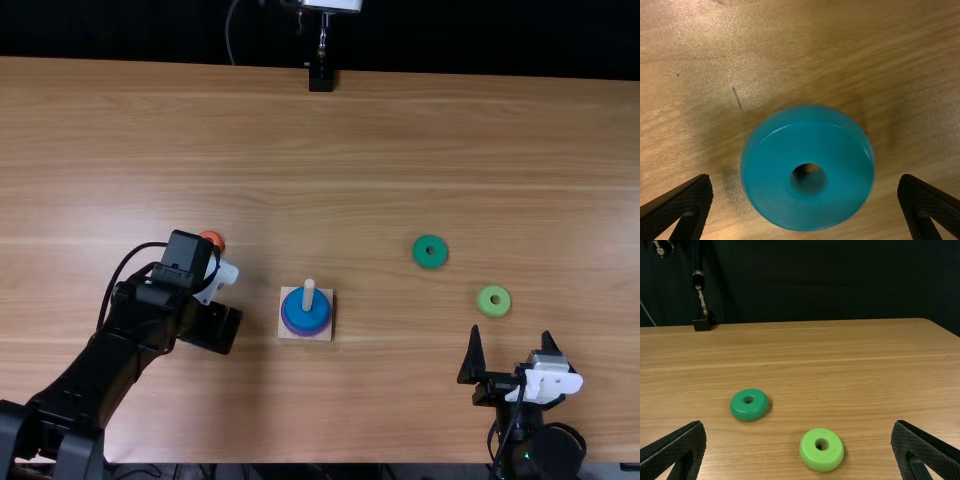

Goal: Build the Hanoi tower: stack the rings onto the peg from bottom to top in this color order: purple, dark blue, light blue, dark green, light green, yellow, orange.

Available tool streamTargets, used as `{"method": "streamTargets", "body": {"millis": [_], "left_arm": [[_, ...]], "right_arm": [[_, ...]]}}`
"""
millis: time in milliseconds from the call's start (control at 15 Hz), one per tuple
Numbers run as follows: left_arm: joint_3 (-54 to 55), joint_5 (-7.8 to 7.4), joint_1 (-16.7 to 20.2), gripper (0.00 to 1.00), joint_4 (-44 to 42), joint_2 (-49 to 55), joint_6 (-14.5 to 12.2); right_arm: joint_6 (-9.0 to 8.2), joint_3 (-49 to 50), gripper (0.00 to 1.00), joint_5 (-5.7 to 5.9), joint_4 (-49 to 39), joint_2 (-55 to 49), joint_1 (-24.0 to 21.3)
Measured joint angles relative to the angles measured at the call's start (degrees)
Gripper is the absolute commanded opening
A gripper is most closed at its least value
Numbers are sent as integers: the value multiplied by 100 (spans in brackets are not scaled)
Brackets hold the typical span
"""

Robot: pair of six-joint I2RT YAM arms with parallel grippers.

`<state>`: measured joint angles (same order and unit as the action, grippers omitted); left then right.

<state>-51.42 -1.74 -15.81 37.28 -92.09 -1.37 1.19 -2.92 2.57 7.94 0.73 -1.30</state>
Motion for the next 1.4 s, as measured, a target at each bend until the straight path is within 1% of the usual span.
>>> {"method": "streamTargets", "body": {"millis": [67,267,467,533,667,733,1000,1133,1267,1333,1400], "left_arm": [[0,2,0,62,-2,0,2],[0,2,0,50,-37,2,9],[0,4,0,35,-52,0,11],[2,4,0,27,-57,2,11],[0,7,0,2,-57,0,11],[0,33,-33,0,-59,0,11],[-168,264,-245,0,-26,2,11],[-472,293,-334,0,11,2,11],[-651,302,-332,0,15,42,13],[-660,304,-332,22,94,66,15],[-660,299,-332,60,236,68,26]], "right_arm": [[-2,0,100,-2,-2,0,0],[0,0,100,2,-4,0,2],[0,0,100,0,-2,0,0],[-2,0,100,0,-4,0,2],[-2,0,100,0,-2,0,2],[-4,0,100,2,-4,0,0],[-2,0,100,0,-2,0,0],[-2,0,100,2,-2,0,0],[-2,0,100,0,-4,0,0],[0,0,100,0,-4,0,0],[0,0,100,2,-4,0,0]]}}
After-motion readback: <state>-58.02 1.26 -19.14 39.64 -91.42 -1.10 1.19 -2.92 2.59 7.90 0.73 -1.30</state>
